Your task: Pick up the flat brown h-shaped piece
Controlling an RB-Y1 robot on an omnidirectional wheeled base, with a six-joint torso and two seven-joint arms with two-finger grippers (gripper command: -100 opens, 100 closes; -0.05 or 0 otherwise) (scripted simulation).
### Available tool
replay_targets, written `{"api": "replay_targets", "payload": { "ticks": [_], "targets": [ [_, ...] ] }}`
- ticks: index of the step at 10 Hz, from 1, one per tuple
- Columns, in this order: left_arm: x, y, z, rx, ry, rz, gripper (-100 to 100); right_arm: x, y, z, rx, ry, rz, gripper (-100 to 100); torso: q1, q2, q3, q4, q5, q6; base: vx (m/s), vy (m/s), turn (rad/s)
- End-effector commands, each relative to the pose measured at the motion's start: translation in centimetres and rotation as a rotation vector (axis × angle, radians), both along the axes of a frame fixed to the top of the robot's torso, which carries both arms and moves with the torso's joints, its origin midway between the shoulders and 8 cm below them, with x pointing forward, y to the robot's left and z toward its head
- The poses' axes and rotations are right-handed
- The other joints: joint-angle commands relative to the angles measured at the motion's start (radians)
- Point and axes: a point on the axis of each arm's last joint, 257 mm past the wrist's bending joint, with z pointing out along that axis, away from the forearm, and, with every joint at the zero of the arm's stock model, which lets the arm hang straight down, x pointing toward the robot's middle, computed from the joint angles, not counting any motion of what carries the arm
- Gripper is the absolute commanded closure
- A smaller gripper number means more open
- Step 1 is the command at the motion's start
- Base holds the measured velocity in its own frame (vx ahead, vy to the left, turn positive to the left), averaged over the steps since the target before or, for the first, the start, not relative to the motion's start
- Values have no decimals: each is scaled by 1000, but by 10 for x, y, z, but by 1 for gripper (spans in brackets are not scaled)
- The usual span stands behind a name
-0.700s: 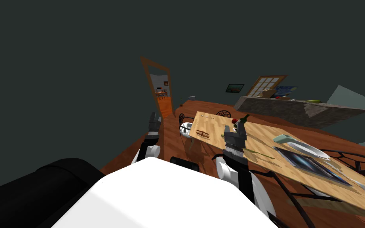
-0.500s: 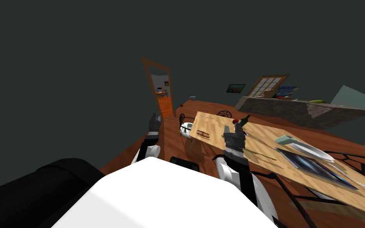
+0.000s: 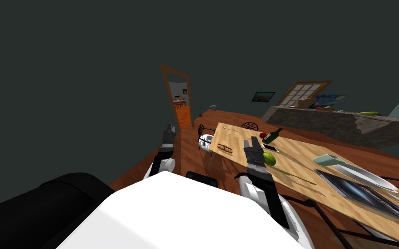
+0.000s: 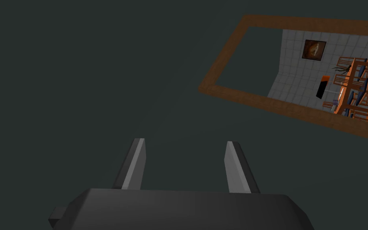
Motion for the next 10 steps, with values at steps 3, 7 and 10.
{"api": "replay_targets", "payload": {
  "ticks": [3,7,10],
  "targets": [
    [0,0,0,0,0,0,0,10,-12,-37,-112,103,9,-100,0,0,0,0,0,0,28,20,158],
    [0,0,0,0,0,0,0,19,-21,-67,-206,182,22,-100,0,0,0,0,0,-1,22,14,145],
    [0,0,0,0,0,0,0,26,-30,-100,-301,264,36,-100,-1,1,0,0,0,0,14,8,143]
  ]
}}
